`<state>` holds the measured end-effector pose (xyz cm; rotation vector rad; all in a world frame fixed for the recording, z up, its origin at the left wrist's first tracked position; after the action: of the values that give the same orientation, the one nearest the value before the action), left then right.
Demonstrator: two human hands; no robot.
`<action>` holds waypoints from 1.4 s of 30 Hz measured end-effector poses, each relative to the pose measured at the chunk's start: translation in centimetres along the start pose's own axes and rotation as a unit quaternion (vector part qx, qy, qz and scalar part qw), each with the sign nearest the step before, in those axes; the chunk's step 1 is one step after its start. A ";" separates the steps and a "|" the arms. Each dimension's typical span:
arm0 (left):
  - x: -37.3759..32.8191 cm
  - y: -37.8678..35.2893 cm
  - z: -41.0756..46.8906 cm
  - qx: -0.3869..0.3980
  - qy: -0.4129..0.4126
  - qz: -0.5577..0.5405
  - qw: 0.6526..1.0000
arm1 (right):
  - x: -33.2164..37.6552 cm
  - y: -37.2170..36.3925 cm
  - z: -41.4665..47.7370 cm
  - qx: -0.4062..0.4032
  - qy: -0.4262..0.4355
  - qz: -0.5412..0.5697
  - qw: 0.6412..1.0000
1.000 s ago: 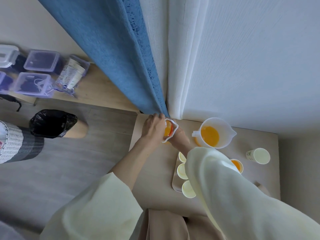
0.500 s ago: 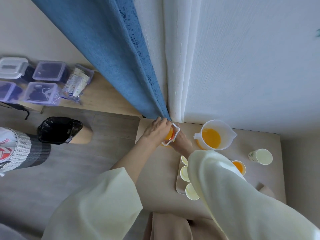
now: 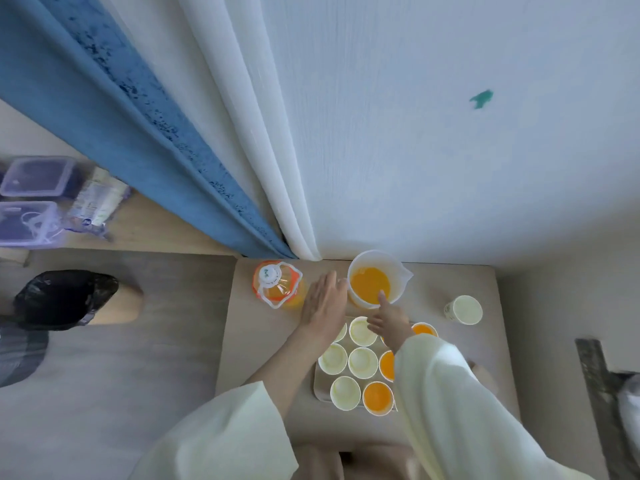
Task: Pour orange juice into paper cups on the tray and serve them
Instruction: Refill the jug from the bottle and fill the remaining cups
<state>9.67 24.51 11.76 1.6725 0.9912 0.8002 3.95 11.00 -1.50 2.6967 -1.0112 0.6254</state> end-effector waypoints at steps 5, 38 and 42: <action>0.7 -3.8 -0.3 0.114 0.079 -0.043 0.989 | 1.4 1.1 1.5 0.011 0.006 -0.050 0.999; -1.5 0.6 -2.9 0.122 0.121 -0.493 0.853 | 10.9 4.7 -11.4 0.164 0.058 -0.069 0.982; -2.6 1.4 -4.9 0.110 0.205 -0.549 0.803 | 10.1 6.7 -12.1 0.194 0.039 -0.160 0.967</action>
<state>4.66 24.00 14.38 0.7934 2.1188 0.2245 2.42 4.00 14.07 3.0410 -0.4512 0.9330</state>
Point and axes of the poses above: each hand's wrist, its own z-axis towards the middle knuckle, its own y-axis out of the back of the hand, x = y × z, the point moved 5 cm from there along z, towards the middle knuckle, and after that the axes turned 15 degrees about z, right-handed, at the moved point
